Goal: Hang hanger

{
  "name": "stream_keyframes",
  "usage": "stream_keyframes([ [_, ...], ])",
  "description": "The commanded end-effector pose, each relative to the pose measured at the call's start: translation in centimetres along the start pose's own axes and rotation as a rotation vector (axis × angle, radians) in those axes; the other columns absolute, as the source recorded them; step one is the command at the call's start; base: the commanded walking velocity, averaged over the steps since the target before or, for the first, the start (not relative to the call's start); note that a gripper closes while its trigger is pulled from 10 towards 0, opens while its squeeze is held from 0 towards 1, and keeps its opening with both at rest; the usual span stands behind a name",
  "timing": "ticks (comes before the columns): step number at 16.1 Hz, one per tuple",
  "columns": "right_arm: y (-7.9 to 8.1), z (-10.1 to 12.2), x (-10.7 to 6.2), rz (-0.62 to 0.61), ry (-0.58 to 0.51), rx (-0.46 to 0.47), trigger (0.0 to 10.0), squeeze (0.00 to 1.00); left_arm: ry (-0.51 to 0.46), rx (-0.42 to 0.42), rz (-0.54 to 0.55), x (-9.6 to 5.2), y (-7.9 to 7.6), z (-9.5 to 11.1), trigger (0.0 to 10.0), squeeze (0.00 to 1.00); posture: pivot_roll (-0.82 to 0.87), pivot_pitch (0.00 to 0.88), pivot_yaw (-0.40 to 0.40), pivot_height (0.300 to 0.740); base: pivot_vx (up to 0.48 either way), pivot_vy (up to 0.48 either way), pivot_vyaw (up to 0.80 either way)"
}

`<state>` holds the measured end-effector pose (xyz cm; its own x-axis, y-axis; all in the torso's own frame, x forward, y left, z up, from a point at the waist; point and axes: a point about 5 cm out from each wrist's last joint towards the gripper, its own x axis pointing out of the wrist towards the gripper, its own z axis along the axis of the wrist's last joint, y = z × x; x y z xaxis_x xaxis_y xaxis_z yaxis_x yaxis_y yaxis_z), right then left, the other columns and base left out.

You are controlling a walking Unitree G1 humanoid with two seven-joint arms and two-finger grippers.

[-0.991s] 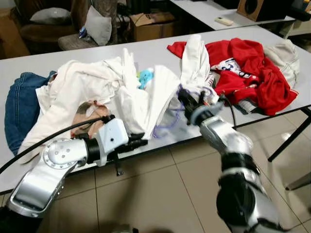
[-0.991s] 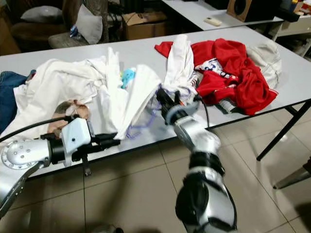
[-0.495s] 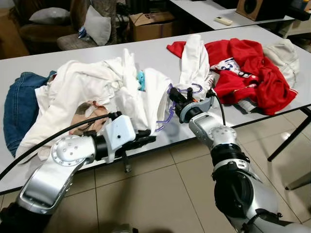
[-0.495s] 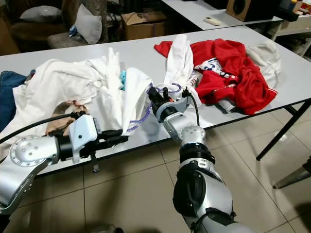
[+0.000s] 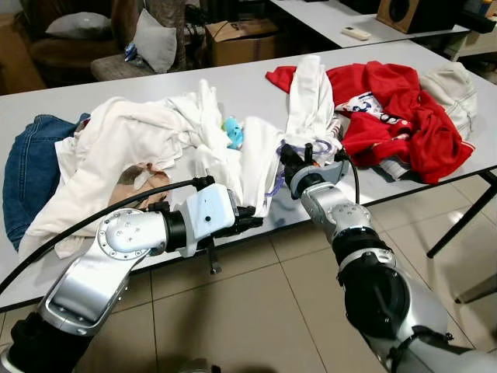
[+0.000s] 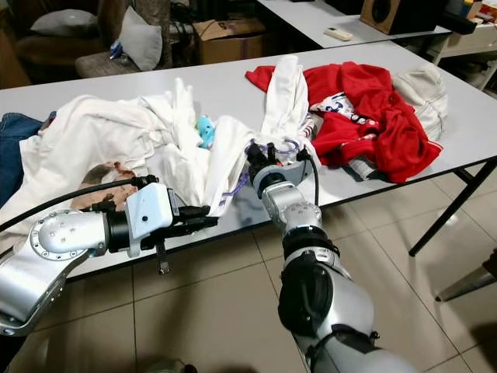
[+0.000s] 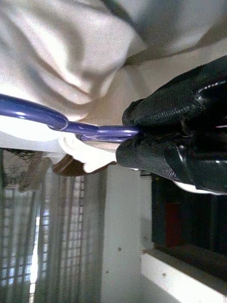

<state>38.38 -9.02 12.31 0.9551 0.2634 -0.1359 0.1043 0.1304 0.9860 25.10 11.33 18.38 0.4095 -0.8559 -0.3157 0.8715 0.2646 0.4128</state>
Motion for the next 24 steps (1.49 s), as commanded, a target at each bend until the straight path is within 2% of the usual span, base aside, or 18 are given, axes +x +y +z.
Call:
stream_keyframes([
  [1, 1.0, 0.8, 0.2, 0.015, -0.046, -0.012, 10.0, 0.00, -0.042, 0.059, -0.070, 0.8, -1.0, 1.4, 0.0, 0.00, 0.07, 0.000, 0.029, 0.740, 0.000, 0.000, 0.00],
  [2, 1.2, 0.5, 0.3, 0.025, -0.036, -0.021, 10.0, 0.00, -0.038, 0.083, -0.074, 1.7, -1.3, 1.4, 0.0, 0.00, 0.07, 0.000, 0.029, 0.740, 0.000, 0.000, 0.00],
  [3, 1.5, -0.1, 0.5, 0.036, -0.015, -0.036, 10.0, 0.00, -0.016, 0.125, -0.068, 3.0, -1.5, 1.0, 1.6, 0.00, 0.07, 0.000, 0.031, 0.740, 0.000, 0.000, 0.00],
  [4, 1.6, -0.6, 0.6, 0.040, -0.001, -0.049, 10.0, 0.00, 0.007, 0.152, -0.074, 3.8, -1.9, 0.6, 1.4, 0.00, 0.06, 0.000, 0.034, 0.740, 0.000, 0.000, 0.00],
  [5, 1.6, -0.7, 0.6, 0.043, 0.002, -0.053, 10.0, 0.00, 0.014, 0.154, -0.074, 4.0, -2.1, 0.3, 2.2, 0.00, 0.06, 0.000, 0.036, 0.740, 0.000, 0.000, 0.00],
  [6, 1.8, -0.8, 0.6, 0.055, 0.003, -0.045, 10.0, 0.00, 0.026, 0.151, -0.055, 4.0, -2.2, -0.2, 10.0, 0.00, 0.06, 0.000, 0.035, 0.740, 0.000, 0.000, 0.00],
  [7, 2.0, -0.6, 0.7, 0.069, -0.002, -0.040, 10.0, 0.00, 0.039, 0.133, -0.056, 3.7, -2.2, -0.5, 10.0, 0.00, 0.06, 0.000, 0.035, 0.740, 0.000, 0.000, 0.00],
  [8, 2.1, -0.6, 0.7, 0.070, 0.000, -0.060, 10.0, 0.00, 0.030, 0.081, -0.048, 3.2, -2.2, -0.8, 10.0, 1.00, 0.06, 0.000, 0.034, 0.740, 0.000, 0.000, 0.00],
  [10, 2.3, -0.7, 0.7, 0.093, 0.022, -0.043, 10.0, 0.00, -0.037, -0.018, -0.034, 2.6, -2.2, -0.5, 10.0, 1.00, 0.06, 0.000, 0.032, 0.740, 0.000, 0.000, 0.00],
  [11, 2.4, -0.8, 0.7, 0.100, 0.032, -0.103, 10.0, 0.00, -0.088, -0.119, -0.074, 2.0, -2.8, -0.3, 10.0, 1.00, 0.05, 0.000, 0.032, 0.740, 0.000, 0.000, 0.00],
  [14, 2.6, -0.9, 0.7, 0.110, 0.039, -0.167, 10.0, 0.00, -0.124, -0.260, -0.136, 1.1, -3.8, -0.7, 10.0, 1.00, 0.05, 0.000, 0.029, 0.740, 0.000, 0.000, 0.00],
  [18, 2.7, -0.8, 0.7, 0.133, 0.038, -0.164, 10.0, 0.00, -0.125, -0.301, -0.114, 0.5, -3.9, -0.7, 10.0, 1.00, 0.06, 0.000, 0.019, 0.740, 0.000, 0.000, 0.00],
  [19, 2.8, -0.8, 0.7, 0.138, 0.040, -0.153, 10.0, 0.00, -0.130, -0.315, -0.082, 0.1, -3.6, -0.8, 10.0, 1.00, 0.06, 0.000, 0.019, 0.740, 0.000, 0.000, 0.00],
  [20, 2.8, -0.8, 0.6, 0.141, 0.050, -0.224, 10.0, 0.00, -0.137, -0.341, -0.019, -0.6, -3.0, -1.2, 10.0, 1.00, 0.06, 0.000, 0.021, 0.740, 0.000, 0.000, 0.00],
  [21, 2.9, -0.6, 0.6, 0.137, 0.051, -0.297, 10.0, 0.00, -0.164, -0.407, 0.133, -2.0, -1.8, -2.0, 10.0, 1.00, 0.06, 0.000, 0.020, 0.740, 0.000, 0.000, 0.00],
  [22, 3.0, -0.4, 0.5, 0.141, 0.046, -0.321, 10.0, 0.00, -0.170, -0.442, 0.204, -2.6, -1.3, -2.5, 10.0, 1.00, 0.06, 0.000, 0.020, 0.740, 0.000, 0.000, 0.00],
  [23, 3.8, 0.3, -0.1, 0.219, 0.068, -0.428, 10.0, 0.00, -0.124, -0.494, 0.388, -4.4, -0.7, -4.1, 10.0, 0.98, 0.06, 0.000, 0.012, 0.740, 0.000, 0.000, 0.00],
  [24, 4.6, 0.6, -1.2, 0.295, 0.108, -0.549, 10.0, 0.00, -0.102, -0.541, 0.513, -5.6, -0.6, -5.1, 10.0, 0.48, 0.05, 0.000, 0.003, 0.740, 0.000, 0.000, 0.00],
])
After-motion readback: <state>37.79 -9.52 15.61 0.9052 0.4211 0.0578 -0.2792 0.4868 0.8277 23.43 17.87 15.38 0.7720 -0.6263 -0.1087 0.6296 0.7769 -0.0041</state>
